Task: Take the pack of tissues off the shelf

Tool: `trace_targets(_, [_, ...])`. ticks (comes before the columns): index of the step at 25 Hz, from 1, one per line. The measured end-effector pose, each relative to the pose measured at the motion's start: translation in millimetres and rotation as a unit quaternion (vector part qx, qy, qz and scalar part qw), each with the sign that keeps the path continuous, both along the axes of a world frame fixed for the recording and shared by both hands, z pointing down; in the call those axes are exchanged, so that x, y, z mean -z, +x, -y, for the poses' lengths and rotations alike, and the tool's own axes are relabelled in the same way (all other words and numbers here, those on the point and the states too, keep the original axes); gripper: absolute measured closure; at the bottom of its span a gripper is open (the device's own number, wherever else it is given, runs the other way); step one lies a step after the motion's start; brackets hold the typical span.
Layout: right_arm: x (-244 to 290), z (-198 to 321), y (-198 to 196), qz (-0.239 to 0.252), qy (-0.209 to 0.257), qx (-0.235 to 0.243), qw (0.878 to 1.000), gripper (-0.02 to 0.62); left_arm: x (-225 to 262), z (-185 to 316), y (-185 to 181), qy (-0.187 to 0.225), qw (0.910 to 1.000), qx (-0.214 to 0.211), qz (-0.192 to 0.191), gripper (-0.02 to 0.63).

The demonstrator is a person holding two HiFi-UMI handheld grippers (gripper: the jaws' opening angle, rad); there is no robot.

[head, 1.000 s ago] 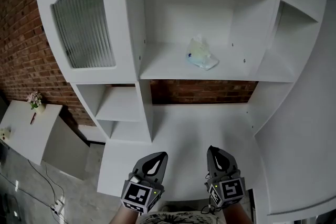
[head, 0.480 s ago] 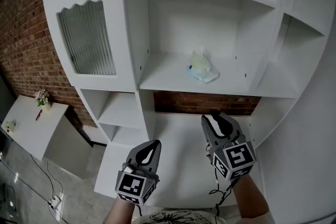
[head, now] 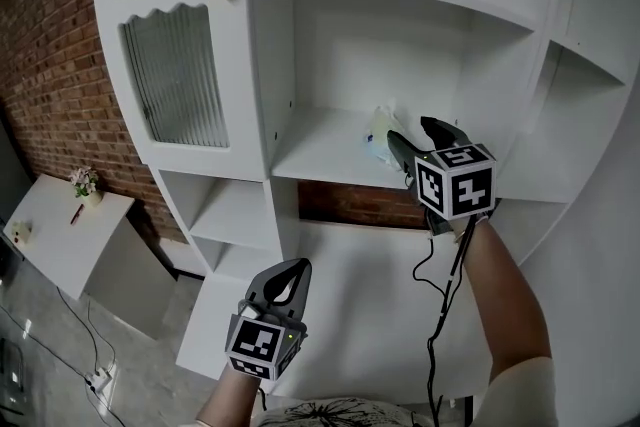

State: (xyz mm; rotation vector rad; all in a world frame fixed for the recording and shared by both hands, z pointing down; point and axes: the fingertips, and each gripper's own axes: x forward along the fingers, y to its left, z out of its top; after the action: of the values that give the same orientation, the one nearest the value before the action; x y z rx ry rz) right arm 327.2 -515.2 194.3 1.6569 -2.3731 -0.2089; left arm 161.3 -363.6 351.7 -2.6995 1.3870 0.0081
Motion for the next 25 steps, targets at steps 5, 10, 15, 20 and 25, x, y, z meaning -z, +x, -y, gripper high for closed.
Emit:
trace_targets(5, [-15, 31, 4, -0.008, -0.054, 0.004, 0.999, 0.334, -3, 0, 1, -0.006, 1.0, -0.001, 0.004, 0.592])
trace_targets(10, [-38, 43, 3, -0.016, -0.112, 0.007, 0.994, 0.419, -12, -4, 5, -0.012, 0.9998, -0.009, 0.015, 0.592])
trace_targets(15, [-44, 45, 11, -0.022, -0.101, -0.011, 0.995, 0.542, -17, -8, 0, -0.018, 0.9997, -0.006, 0.016, 0.592])
trace_targets(20, [-39, 37, 9, -0.04, -0.073, -0.015, 0.996, 0.561, -18, -8, -6, -0.021, 0.9997, 0.002, 0.014, 0.592])
trace_targets(25, [-21, 11, 1, -0.035, -0.035, -0.007, 0.999, 0.568, -15, -15, -6, -0.017, 0.9997, 0.0, 0.014, 0.592])
